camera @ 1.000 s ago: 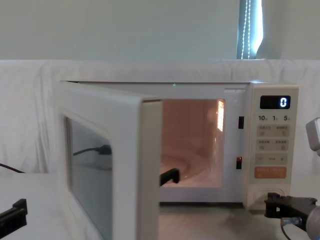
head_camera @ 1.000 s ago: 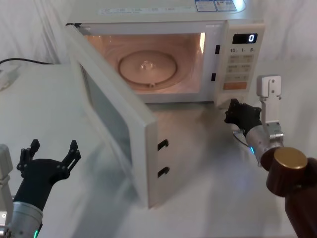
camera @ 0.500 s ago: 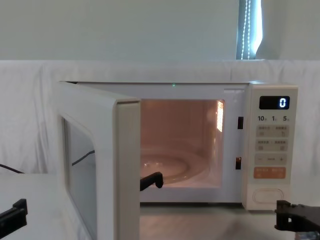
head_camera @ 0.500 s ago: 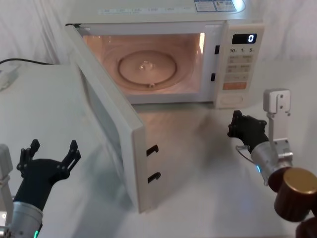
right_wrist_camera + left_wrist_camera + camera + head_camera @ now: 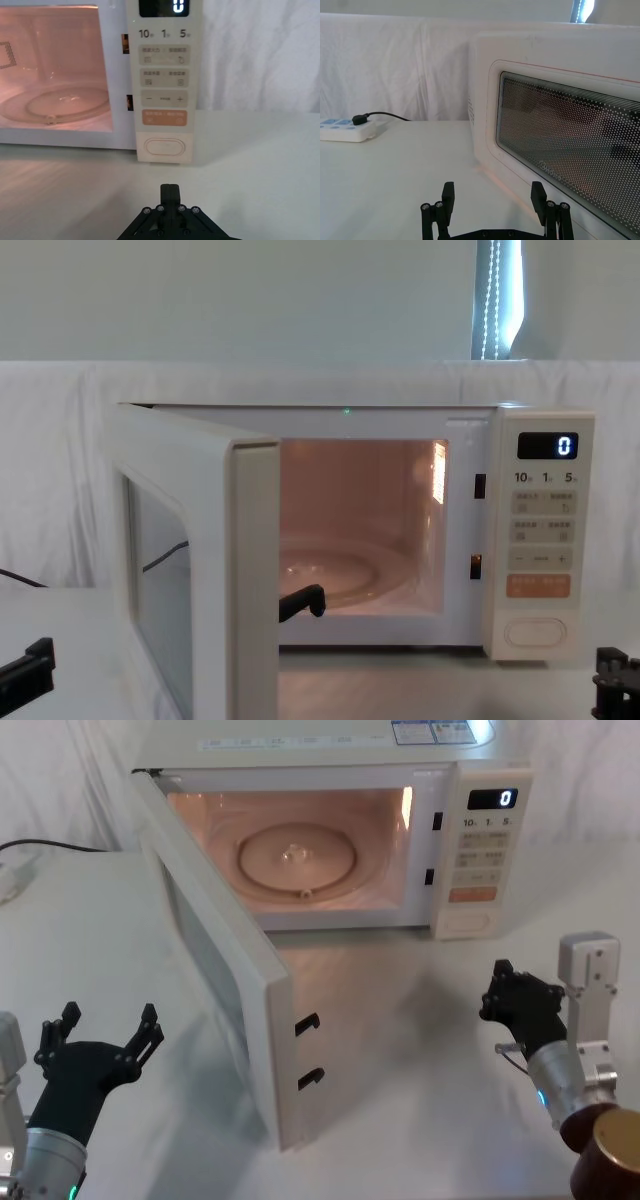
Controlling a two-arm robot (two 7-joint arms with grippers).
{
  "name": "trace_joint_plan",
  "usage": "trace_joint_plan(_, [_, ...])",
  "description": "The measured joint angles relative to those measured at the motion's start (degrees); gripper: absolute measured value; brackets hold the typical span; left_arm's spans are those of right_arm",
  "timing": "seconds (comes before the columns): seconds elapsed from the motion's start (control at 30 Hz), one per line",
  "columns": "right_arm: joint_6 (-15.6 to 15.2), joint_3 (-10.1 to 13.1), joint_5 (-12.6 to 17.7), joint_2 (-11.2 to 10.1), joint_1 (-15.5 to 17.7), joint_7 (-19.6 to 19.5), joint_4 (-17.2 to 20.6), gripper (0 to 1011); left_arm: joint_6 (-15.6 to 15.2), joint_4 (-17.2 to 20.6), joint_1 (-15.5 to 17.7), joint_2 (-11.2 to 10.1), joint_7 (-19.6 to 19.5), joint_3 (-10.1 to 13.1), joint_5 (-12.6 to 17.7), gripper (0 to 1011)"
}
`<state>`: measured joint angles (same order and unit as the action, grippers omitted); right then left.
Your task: Press the button to open the microwave door with one hand; close the microwave door with the other hand.
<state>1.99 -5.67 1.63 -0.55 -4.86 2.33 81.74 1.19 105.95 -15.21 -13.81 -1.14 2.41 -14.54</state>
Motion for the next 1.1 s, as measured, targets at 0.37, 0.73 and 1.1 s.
trace_joint_plan(0.37, [4.3, 1.7, -0.3, 1.2, 2.3, -1.6, 0.4, 0, 0.0, 0.0, 0.0, 0.0, 0.0, 0.0, 0.0, 1001])
trace_joint_plan(0.73, [5.2, 2.2, -0.4, 1.4, 2.5, -1.7, 0.3, 0, 0.0, 0.0, 0.0, 0.0, 0.0, 0.0, 0.0, 1001])
trace_joint_plan(1.1, [5.0, 2.2, -0.4, 1.3, 2.4, -1.6, 0.3, 162, 0.0, 0.0, 0.0, 0.0, 0.0, 0.0, 0.0, 1001])
